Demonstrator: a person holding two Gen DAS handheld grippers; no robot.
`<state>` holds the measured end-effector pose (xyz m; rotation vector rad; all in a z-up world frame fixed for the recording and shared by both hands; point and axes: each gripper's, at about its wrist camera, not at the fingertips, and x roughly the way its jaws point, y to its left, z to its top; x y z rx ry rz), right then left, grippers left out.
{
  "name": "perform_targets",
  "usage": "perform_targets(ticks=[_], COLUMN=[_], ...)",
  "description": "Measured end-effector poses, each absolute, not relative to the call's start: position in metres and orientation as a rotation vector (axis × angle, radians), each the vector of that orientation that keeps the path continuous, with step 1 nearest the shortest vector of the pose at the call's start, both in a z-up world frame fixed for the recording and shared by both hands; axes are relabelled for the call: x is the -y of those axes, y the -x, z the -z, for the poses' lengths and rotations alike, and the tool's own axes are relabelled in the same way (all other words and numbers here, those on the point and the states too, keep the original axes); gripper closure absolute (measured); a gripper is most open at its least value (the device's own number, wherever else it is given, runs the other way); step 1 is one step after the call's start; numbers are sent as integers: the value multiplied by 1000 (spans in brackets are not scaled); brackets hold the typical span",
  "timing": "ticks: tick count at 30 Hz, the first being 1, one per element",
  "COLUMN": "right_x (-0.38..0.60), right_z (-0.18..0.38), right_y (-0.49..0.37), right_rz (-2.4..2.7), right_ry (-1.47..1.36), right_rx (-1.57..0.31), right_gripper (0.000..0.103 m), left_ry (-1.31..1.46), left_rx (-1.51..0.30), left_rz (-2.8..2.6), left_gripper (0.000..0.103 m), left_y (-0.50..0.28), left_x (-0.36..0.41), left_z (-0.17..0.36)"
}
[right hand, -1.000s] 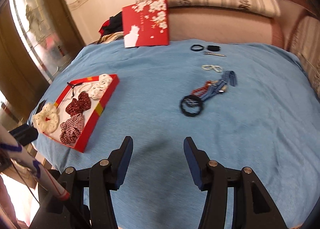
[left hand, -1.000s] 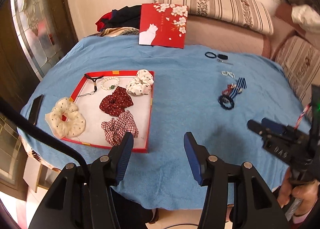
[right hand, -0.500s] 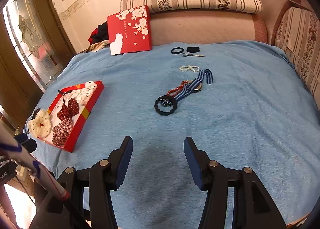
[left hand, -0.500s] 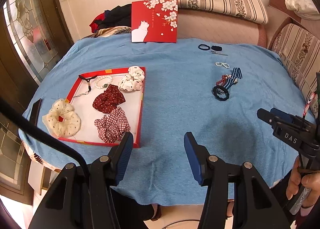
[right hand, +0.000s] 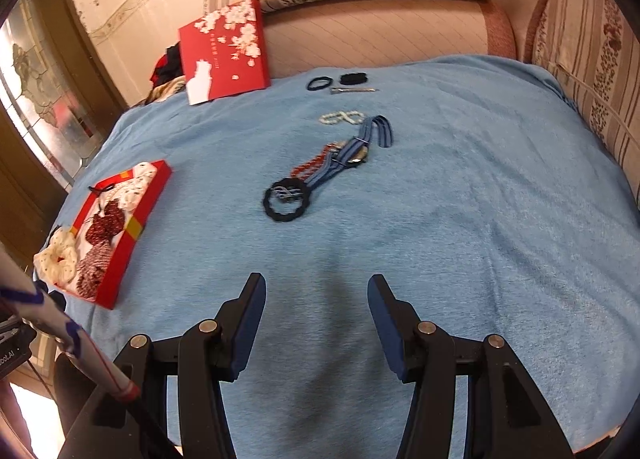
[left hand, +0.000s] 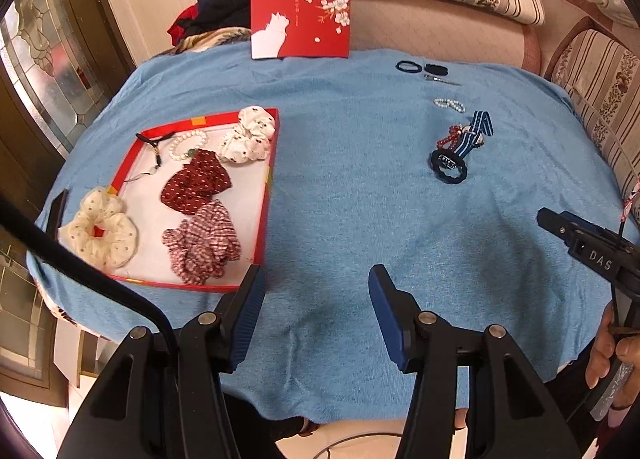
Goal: Organize jewelry
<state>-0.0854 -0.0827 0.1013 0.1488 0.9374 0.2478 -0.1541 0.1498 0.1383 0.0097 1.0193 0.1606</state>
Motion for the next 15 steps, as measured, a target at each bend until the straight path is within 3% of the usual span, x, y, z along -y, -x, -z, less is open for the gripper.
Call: perform_targets(ticks=[15], right_x=[137], right_z=[-65], right_y=[46], right_rz=[-136], right_ry=[-232], right_rx=[-992], right_gripper=[46], left_ry=[25], left_rx=[-1084], left_rz=[150], left_gripper=[51], left_y=[26], left_x=[-96], left_z=[-72])
